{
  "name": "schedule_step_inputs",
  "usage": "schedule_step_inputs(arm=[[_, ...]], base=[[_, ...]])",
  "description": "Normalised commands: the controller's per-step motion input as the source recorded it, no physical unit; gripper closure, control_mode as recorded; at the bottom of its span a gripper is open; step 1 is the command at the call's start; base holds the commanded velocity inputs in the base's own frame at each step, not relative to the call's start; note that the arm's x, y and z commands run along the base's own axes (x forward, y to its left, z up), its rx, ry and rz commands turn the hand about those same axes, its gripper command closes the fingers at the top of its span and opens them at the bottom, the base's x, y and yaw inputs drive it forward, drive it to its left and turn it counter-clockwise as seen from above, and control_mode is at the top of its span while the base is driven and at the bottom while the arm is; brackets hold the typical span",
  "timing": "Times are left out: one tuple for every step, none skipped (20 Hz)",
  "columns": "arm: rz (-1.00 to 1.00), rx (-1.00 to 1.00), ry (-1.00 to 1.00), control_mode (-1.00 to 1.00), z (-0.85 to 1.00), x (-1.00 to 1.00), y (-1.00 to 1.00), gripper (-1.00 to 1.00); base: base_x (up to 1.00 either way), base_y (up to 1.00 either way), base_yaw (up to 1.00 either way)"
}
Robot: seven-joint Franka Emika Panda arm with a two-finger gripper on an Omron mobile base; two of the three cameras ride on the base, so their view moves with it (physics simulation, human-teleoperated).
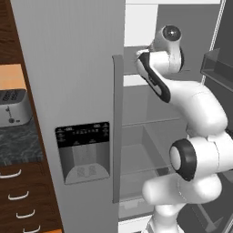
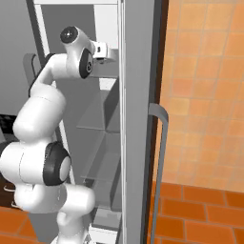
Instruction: Place one cucumber and one steak in each tupperware on the nearby counter, to pack two identical lunches.
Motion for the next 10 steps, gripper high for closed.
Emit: schedule_step_inputs(arm=[[0.0, 0.0, 0.36, -1.0, -0.65, -1.0, -0.46, 1.0], [0.0, 0.0, 0.33, -1.0, -1.0, -1.0, -0.44, 1.0], [0.0, -0.08, 0.33, -1.0, -1.0, -1.0, -0.31, 1.0], [0.0, -0.12, 0.29, -1.0, -1.0, -1.0, -0.11, 1.0], [0.0, -0.13, 0.21, -1.0, -1.0, -1.0, 0.0, 1.0], [0.0, -0.14, 0.12, -1.0, -1.0, -1.0, 0.0, 1.0], [0.01, -0.13, 0.07, -1.0, -1.0, -1.0, 0.0, 1.0], [0.03, -0.08, 0.05, -1.0, -1.0, -1.0, 0.0, 1.0], [0.05, 0.0, 0.09, -1.0, -1.0, -1.0, 0.0, 1.0], [0.03, 0.0, 0.15, -1.0, -1.0, -1.0, 0.0, 1.0]], base=[[0.0, 0.0, 0.0], [0.0, 0.0, 0.0], [0.0, 0.0, 0.0], [0.0, 0.0, 0.0], [0.0, 0.0, 0.0], [0.0, 0.0, 0.0], [0.0, 0.0, 0.0], [0.0, 0.0, 0.0], [0.0, 0.0, 0.0], [0.0, 0.0, 0.0]])
